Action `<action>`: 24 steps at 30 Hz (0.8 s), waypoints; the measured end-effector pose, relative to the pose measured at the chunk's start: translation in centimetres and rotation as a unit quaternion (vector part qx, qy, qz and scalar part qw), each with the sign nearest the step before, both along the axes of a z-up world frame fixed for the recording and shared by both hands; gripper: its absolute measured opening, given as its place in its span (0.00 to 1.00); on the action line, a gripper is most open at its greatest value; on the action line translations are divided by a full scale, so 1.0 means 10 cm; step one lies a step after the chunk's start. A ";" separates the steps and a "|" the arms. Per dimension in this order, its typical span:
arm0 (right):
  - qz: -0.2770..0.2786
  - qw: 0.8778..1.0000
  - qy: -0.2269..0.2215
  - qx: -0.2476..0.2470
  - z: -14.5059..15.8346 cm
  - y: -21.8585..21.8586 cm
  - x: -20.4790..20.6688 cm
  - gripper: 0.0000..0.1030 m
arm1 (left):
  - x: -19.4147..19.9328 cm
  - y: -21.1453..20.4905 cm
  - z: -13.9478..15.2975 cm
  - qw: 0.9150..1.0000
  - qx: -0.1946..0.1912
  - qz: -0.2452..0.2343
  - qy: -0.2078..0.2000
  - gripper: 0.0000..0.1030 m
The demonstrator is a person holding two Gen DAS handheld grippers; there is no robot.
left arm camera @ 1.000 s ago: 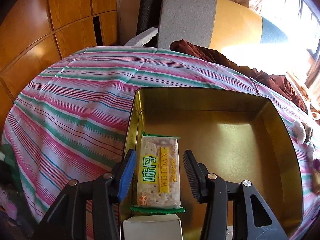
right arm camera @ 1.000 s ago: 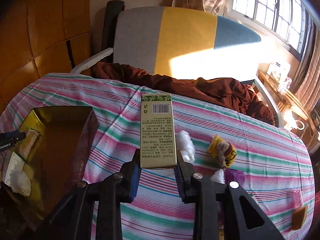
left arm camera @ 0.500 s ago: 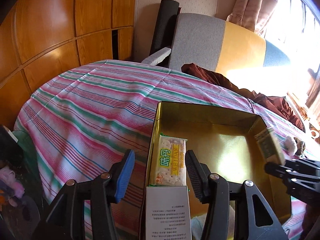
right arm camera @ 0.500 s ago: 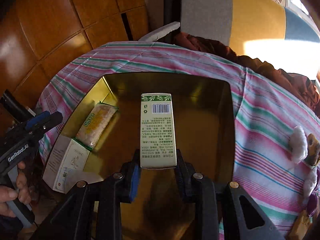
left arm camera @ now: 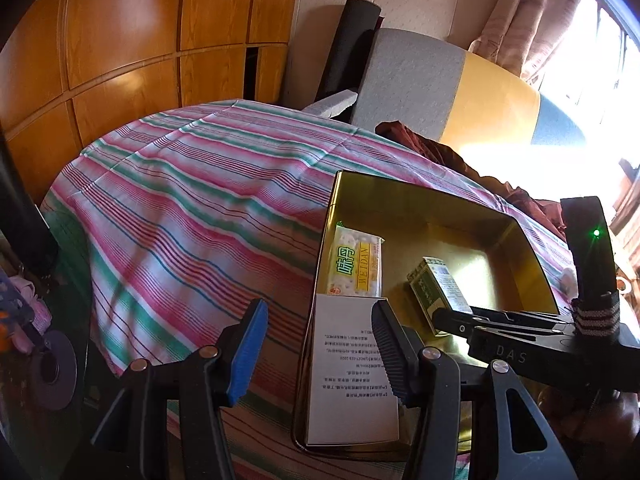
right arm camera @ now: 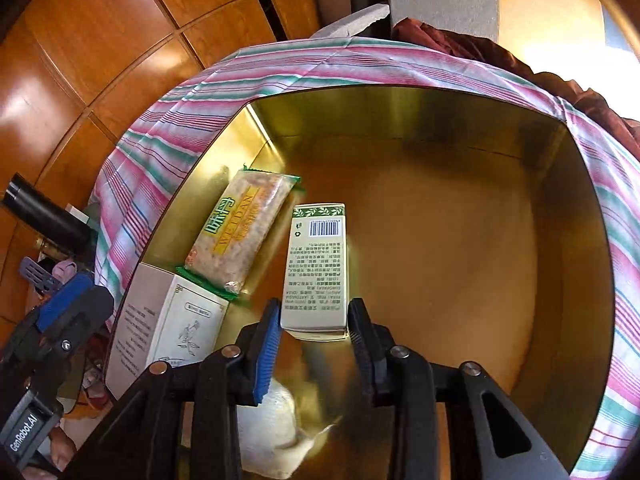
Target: Organize objects
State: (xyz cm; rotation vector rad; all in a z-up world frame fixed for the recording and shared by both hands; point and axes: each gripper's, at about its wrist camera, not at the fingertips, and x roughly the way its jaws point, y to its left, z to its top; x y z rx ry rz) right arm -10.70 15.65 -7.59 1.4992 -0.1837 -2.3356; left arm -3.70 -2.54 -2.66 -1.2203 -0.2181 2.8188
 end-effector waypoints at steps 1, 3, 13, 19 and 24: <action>0.005 1.000 -0.004 -0.017 -0.01 -0.01 0.00 0.40 | 0.01 0.00 0.00 1.000 -0.001 0.001 0.002 0.54; 0.014 0.999 -0.012 -0.046 -0.03 -0.02 0.02 0.40 | 0.04 -0.01 0.01 1.000 -0.003 0.003 0.005 0.54; 0.027 0.997 0.019 -0.067 0.18 0.09 0.19 0.45 | 0.11 0.08 0.07 1.000 -0.015 -0.003 0.021 0.55; 0.001 0.998 0.062 -0.021 0.40 0.34 0.32 0.53 | 0.16 0.25 0.16 0.999 -0.026 -0.026 0.035 0.59; -0.016 0.997 0.079 0.013 0.49 0.63 0.44 0.55 | 0.20 0.43 0.22 0.997 -0.038 -0.049 0.045 0.63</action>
